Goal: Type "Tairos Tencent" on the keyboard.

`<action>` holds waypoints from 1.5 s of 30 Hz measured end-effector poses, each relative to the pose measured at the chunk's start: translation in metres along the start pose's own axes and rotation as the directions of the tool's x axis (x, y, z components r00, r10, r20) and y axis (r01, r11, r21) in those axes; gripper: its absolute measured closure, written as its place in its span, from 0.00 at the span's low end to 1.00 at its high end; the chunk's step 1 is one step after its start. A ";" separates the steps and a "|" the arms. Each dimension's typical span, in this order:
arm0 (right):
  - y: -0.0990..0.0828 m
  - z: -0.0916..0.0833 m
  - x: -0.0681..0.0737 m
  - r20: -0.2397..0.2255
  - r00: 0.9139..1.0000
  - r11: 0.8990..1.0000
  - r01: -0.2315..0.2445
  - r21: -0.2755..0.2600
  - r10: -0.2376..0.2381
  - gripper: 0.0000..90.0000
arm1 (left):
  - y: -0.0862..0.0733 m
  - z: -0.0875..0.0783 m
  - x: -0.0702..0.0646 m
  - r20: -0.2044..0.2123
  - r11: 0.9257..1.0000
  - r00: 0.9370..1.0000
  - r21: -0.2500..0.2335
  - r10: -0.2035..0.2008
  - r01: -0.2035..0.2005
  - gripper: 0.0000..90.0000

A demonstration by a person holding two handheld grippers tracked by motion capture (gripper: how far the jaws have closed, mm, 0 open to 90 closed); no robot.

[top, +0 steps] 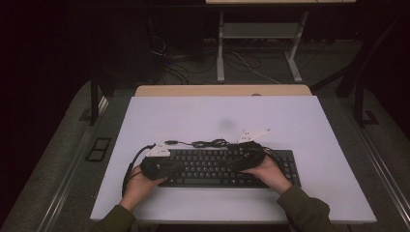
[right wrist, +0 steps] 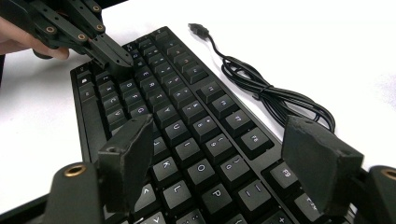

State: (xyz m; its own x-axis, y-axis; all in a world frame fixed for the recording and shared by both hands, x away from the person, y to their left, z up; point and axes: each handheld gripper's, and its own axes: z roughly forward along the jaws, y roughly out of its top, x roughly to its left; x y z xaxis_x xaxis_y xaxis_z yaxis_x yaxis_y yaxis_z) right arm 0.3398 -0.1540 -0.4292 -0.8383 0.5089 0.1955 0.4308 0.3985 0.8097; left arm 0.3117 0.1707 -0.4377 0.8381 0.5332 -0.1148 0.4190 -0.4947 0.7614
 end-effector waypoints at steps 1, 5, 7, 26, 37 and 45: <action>0.000 0.000 0.000 0.000 1.000 1.000 0.000 0.000 0.000 0.28 | 0.000 0.000 0.000 -0.001 1.000 1.000 -0.004 -0.003 0.003 0.99; 0.000 0.000 0.000 0.000 1.000 1.000 0.000 0.000 0.000 0.28 | 0.002 -0.002 -0.001 -0.005 1.000 1.000 -0.011 -0.002 0.002 0.99; 0.000 0.000 0.000 0.000 1.000 1.000 -0.001 -0.001 0.001 0.28 | 0.002 -0.003 -0.001 -0.006 1.000 1.000 -0.010 0.000 -0.001 0.99; 0.000 -0.001 -0.001 0.000 1.000 1.000 -0.003 -0.003 0.003 0.28 | 0.006 -0.008 -0.006 0.005 0.999 1.000 -0.044 0.008 -0.008 0.99; 0.000 -0.001 -0.001 0.001 1.000 1.000 -0.003 -0.003 0.003 0.28 | 0.010 -0.008 -0.016 0.041 0.998 0.999 -0.058 0.026 -0.023 0.99; 0.000 -0.001 -0.002 0.001 1.000 1.000 -0.004 -0.004 0.004 0.28 | 0.014 -0.003 -0.027 0.087 0.998 0.995 -0.049 0.045 -0.041 0.99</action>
State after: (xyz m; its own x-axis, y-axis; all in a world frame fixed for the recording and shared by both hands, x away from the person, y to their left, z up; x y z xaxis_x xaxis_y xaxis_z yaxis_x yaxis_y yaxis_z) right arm 0.3409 -0.1559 -0.4294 -0.8359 0.5118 0.1983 0.4333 0.3935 0.8108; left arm 0.2935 0.1516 -0.4223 0.8834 0.4485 -0.1357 0.3669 -0.4819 0.7957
